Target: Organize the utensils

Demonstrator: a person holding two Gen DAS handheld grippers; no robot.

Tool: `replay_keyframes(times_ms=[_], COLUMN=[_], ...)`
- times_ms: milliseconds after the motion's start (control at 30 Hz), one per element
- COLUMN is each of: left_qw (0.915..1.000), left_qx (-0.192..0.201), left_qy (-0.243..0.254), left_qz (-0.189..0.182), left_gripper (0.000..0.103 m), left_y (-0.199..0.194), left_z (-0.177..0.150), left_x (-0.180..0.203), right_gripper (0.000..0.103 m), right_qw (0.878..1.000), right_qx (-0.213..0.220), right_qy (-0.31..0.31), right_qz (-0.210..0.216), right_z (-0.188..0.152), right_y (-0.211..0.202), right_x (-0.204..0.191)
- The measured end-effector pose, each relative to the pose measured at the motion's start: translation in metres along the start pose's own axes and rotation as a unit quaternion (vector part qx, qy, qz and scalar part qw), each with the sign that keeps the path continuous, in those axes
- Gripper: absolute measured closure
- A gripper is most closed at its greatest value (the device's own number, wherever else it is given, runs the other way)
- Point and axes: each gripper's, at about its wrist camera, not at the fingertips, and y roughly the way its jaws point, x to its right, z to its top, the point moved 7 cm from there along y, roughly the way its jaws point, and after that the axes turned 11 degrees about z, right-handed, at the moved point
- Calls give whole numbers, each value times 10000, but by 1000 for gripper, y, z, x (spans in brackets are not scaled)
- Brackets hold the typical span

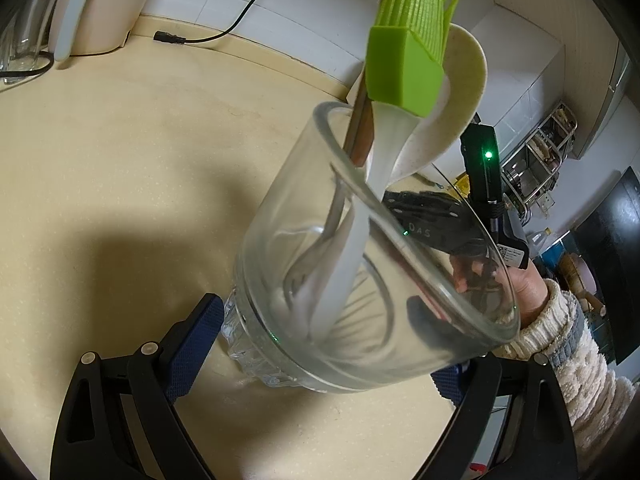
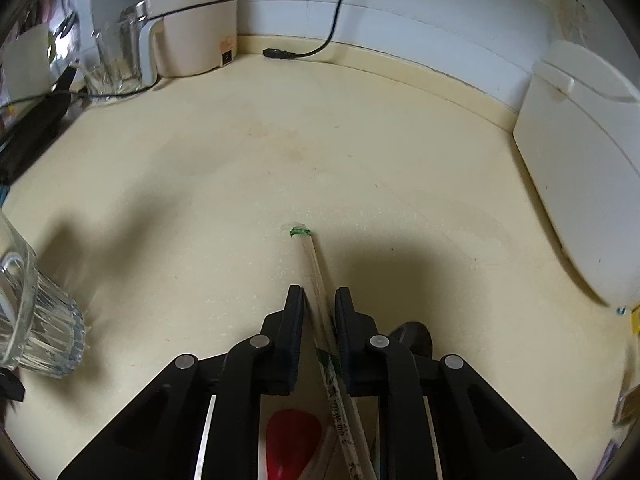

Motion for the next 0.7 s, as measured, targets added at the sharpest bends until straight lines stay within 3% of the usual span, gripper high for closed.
replay_keyframes(times_ms=[700], left_qw=[10000], left_qx=[0], left_qy=[-2], left_qz=[-4], left_gripper=[9], left_y=[0], left_z=[0], left_x=[0], right_gripper=[87], right_qw=[9996], right_qx=[220], right_qy=[4], right_qz=[149], right_z=[-27], right_y=[-19], right_x=[-21])
